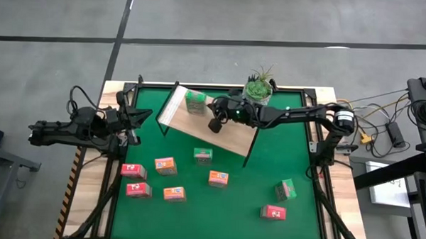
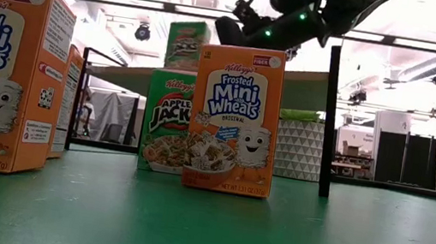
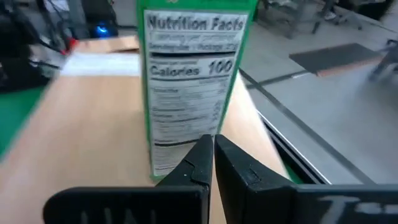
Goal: Stack cereal on shelf
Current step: Put the middle green cereal box on the shelf
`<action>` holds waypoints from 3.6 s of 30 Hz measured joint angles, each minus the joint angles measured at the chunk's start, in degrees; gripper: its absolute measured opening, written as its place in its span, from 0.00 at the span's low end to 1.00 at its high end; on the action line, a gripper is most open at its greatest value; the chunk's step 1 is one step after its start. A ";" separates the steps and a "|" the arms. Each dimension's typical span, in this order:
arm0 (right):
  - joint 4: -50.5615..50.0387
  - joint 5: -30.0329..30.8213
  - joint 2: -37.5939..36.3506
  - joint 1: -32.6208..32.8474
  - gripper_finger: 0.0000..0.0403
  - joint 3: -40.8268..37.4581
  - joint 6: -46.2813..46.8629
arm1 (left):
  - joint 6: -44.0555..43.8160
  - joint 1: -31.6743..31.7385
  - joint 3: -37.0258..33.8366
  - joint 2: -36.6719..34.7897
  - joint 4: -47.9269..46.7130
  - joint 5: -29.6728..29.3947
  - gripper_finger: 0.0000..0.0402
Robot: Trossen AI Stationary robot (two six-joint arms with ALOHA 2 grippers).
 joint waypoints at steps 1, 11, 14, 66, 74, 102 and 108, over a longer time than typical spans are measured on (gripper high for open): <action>-0.25 -0.02 0.21 0.04 0.02 0.00 0.13 | 0.00 0.00 0.00 0.00 -0.01 -0.01 0.00; 1.93 -3.11 2.35 1.62 0.02 -0.05 2.28 | 0.00 0.00 0.04 0.02 0.01 0.01 0.00; 1.41 -2.93 2.27 2.51 0.02 -0.04 2.96 | 0.00 0.00 0.07 0.01 0.01 0.01 0.00; -1.10 14.64 17.91 7.54 0.02 20.72 -12.82 | 0.00 0.00 0.13 0.61 0.79 0.03 0.00; -5.35 15.82 15.92 7.16 0.02 20.72 -10.62 | 0.00 0.00 0.13 0.61 0.78 0.05 0.00; -5.77 15.63 15.81 3.70 0.02 20.70 -12.73 | -0.01 0.00 0.11 0.61 0.79 0.05 0.00; -7.34 15.47 14.47 6.14 0.02 20.68 -12.64 | -0.01 0.00 0.11 0.61 0.78 0.05 0.00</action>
